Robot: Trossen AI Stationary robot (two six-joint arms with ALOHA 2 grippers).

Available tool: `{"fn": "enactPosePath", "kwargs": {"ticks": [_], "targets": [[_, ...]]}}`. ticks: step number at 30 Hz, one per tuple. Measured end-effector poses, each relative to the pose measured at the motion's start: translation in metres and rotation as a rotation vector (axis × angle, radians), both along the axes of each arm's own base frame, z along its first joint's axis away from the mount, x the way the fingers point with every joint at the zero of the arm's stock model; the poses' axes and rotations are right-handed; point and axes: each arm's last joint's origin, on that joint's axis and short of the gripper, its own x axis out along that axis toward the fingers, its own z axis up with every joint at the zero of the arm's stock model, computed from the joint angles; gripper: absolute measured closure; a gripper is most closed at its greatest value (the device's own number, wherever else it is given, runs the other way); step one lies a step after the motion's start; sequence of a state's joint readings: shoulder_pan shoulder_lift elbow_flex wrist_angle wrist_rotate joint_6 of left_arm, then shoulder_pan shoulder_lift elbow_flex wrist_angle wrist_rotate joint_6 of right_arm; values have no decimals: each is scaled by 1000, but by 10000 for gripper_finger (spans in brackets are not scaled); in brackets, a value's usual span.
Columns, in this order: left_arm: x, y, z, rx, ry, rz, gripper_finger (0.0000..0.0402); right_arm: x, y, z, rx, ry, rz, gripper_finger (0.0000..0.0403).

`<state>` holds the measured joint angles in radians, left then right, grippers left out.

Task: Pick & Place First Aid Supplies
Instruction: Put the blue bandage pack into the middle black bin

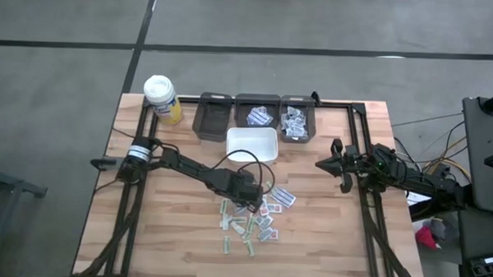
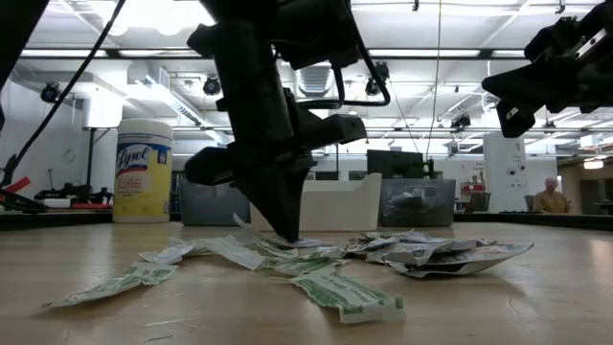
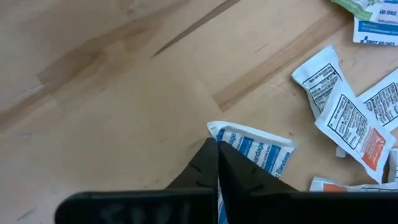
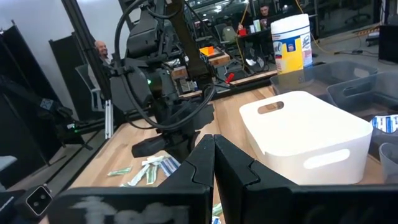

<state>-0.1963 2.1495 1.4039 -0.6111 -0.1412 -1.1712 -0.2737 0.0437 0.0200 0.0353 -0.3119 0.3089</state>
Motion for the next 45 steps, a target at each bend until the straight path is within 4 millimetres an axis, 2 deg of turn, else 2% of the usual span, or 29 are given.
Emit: {"fn": "enactPosePath", "kwargs": {"ticks": [3, 9, 13, 16, 18, 22, 26, 29, 32, 36, 40, 45], "targets": [[1, 1, 14, 24, -27, -25, 401, 0, 0, 0, -3, 0, 0, 394], [-6, 7, 59, 149, -98, -58, 401, 0, 0, 0, -3, 1, 0, 394], [-16, 14, 105, 233, -216, -35, 401, 0, 0, 0, -2, 1, 0, 394], [-24, 16, 130, 281, -278, -32, 402, 0, 0, 0, -2, 2, 0, 394], [-30, 19, 144, 347, -314, -22, 402, 0, 0, 0, -2, 4, 0, 394], [-40, 28, 187, 544, -457, 27, 402, 0, 0, 0, -2, 4, 0, 394], [-40, 43, 208, 722, -517, 16, 401, 0, 0, -1, -5, 6, 0, 394], [-33, 64, 224, 827, -524, -30, 401, 0, 0, -1, -13, 6, -1, 394], [-27, 94, 229, 890, -481, -83, 401, 0, 0, -1, -26, 7, -1, 394], [-23, 144, 225, 906, -390, -159, 401, 0, 0, -1, -14, 7, 0, 394], [-22, 197, 221, 868, -408, -234, 401, 0, 0, -1, 28, 9, 0, 394], [-19, 255, 200, 800, -374, -313, 401, 0, 0, -1, 32, 10, 1, 394]]}}
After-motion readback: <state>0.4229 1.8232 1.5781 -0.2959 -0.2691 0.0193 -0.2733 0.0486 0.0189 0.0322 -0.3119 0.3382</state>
